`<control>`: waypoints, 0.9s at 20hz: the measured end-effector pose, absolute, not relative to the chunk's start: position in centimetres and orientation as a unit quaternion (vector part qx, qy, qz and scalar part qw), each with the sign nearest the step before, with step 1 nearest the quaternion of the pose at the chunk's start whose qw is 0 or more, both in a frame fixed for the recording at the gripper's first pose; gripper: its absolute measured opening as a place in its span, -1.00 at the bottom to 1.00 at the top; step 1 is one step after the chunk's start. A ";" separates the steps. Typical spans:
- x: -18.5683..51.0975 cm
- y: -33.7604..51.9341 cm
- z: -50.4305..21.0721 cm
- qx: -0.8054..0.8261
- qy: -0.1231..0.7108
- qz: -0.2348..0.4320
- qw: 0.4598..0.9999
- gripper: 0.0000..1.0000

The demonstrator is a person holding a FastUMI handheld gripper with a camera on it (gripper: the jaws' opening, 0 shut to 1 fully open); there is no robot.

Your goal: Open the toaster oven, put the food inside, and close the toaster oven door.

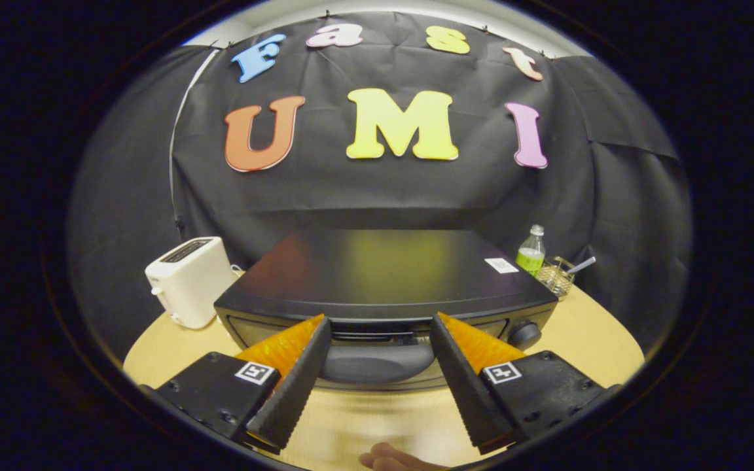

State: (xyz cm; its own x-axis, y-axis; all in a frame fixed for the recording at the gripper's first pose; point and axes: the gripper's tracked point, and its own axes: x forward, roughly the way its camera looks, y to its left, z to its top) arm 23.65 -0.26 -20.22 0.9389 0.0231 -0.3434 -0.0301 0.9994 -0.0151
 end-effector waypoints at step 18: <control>12.7 -1.0 -27.6 -0.015 0.250 0.012 0.968 1.00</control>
State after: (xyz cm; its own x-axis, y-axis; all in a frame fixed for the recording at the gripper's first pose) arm 12.74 -1.00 -27.60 0.8750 0.0150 -0.4839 -0.0297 0.9993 -0.0229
